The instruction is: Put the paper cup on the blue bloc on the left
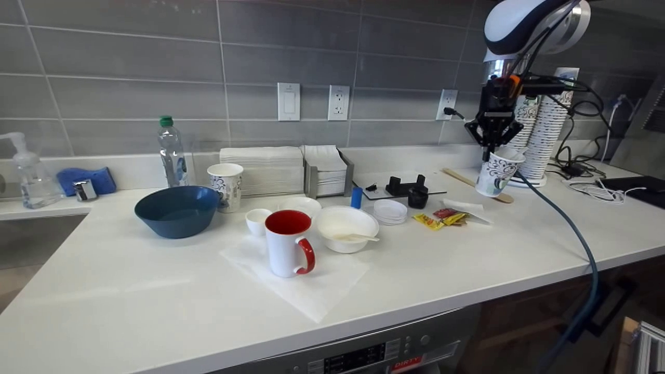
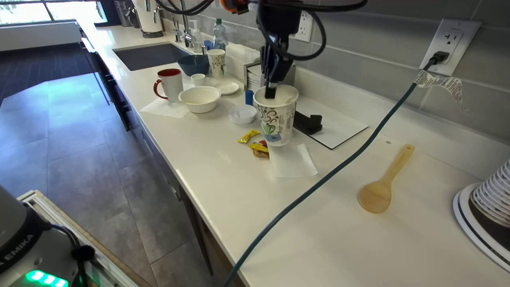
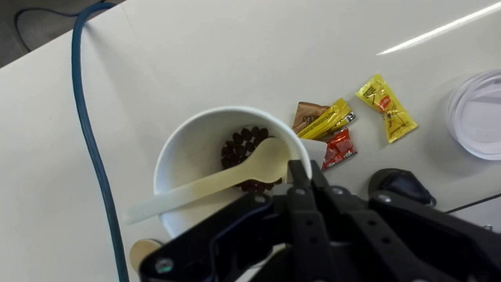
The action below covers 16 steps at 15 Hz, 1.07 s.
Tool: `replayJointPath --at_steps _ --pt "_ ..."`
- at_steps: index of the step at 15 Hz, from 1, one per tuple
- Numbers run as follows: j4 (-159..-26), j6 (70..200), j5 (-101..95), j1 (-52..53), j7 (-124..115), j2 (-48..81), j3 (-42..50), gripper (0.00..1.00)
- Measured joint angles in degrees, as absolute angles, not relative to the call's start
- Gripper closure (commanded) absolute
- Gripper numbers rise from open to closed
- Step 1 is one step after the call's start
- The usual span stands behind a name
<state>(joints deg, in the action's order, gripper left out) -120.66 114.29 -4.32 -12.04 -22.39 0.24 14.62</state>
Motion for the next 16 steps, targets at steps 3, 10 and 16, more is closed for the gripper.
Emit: replayJointPath --at_steps 3,10,16 --pt "-120.2 114.2 -4.3 -12.4 -22.4 0.6 14.7 0.96" --pt "-119.9 115.3 -5.4 -12.3 -22.3 0.8 14.1 0.99" --pt "-120.0 117.1 -13.2 -7.5 -21.9 -4.2 7.2 0.99"
